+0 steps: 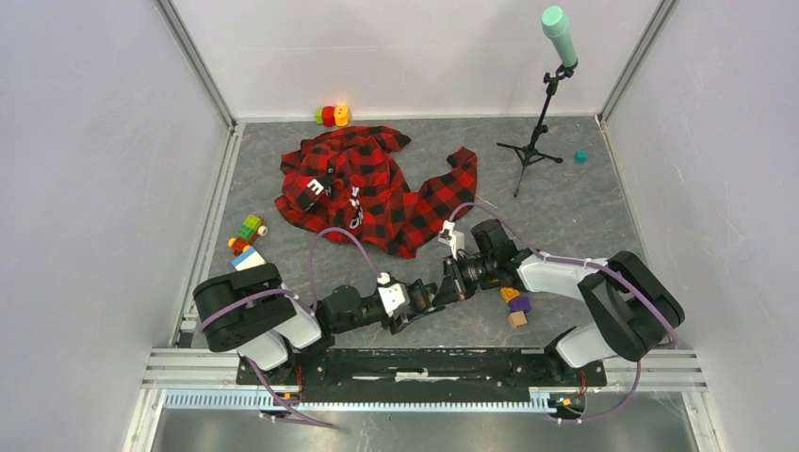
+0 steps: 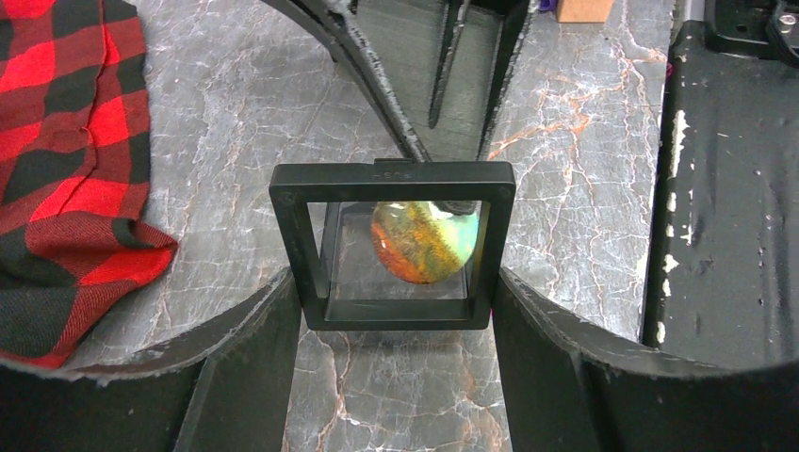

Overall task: Remove the brooch from the garment
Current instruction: Place the brooch in the brooch box.

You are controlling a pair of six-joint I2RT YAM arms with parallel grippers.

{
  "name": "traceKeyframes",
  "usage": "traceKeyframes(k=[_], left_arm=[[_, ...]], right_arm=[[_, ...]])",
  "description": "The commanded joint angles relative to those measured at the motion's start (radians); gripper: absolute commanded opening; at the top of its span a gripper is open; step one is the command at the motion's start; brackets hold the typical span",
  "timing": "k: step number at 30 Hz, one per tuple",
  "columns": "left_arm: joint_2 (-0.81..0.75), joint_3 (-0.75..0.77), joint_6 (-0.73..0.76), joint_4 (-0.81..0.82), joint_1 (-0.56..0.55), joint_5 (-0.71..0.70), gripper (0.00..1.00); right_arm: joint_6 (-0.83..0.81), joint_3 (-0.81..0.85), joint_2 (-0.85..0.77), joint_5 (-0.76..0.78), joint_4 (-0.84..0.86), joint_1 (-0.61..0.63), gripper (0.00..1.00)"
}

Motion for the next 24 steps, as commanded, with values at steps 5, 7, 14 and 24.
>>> traceKeyframes(k=[5,7,14,24], left_arm=[[-0.003,0.012,0.065,0.038,-0.006,0.035,0.6],[-0.003,0.012,0.065,0.039,-0.006,0.028,0.6],[-0.007,0.011,0.065,0.038,-0.006,0.024,0.6],[-0.007,0.011,0.069,0.035,-0.006,0.03,0.6]], right_arm=[[0.008,0.046,0.02,0.026,0.047,0.006,0.0],[0.006,0.046,0.024,0.029,0.043,0.004,0.0],[0.001,0.048,0.032,0.03,0.038,0.009,0.0],[-0.001,0.049,0.04,0.032,0.032,0.016,0.04]])
